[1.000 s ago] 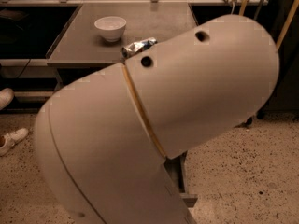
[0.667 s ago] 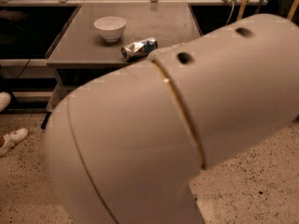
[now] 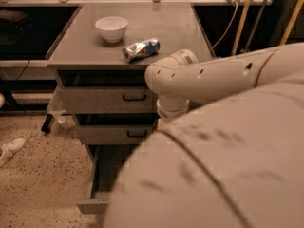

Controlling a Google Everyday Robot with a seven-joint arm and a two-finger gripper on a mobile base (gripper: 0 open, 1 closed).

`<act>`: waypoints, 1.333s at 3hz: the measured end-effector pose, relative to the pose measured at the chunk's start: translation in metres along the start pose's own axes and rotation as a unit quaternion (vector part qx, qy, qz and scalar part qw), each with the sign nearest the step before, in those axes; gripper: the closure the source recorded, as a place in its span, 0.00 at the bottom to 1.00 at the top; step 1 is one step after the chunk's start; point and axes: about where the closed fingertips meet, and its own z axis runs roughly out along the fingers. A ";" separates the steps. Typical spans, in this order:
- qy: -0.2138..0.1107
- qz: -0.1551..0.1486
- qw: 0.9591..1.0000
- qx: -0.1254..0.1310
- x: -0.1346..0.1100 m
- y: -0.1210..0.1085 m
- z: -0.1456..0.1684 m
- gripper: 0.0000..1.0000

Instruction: Pick orange can from bottom drawer and place on counter

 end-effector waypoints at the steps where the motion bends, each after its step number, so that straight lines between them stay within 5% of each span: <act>1: -0.009 0.017 0.999 0.039 -0.036 -0.014 -0.051 1.00; 2: -0.018 0.064 0.993 0.097 -0.047 -0.056 -0.101 1.00; 3: -0.011 0.076 0.992 0.099 -0.032 -0.065 -0.099 1.00; 4: -0.019 0.108 0.991 0.083 0.010 -0.104 -0.127 1.00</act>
Offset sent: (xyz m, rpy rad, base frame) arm 0.0137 0.0188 0.0393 -0.0237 -0.0474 -0.0228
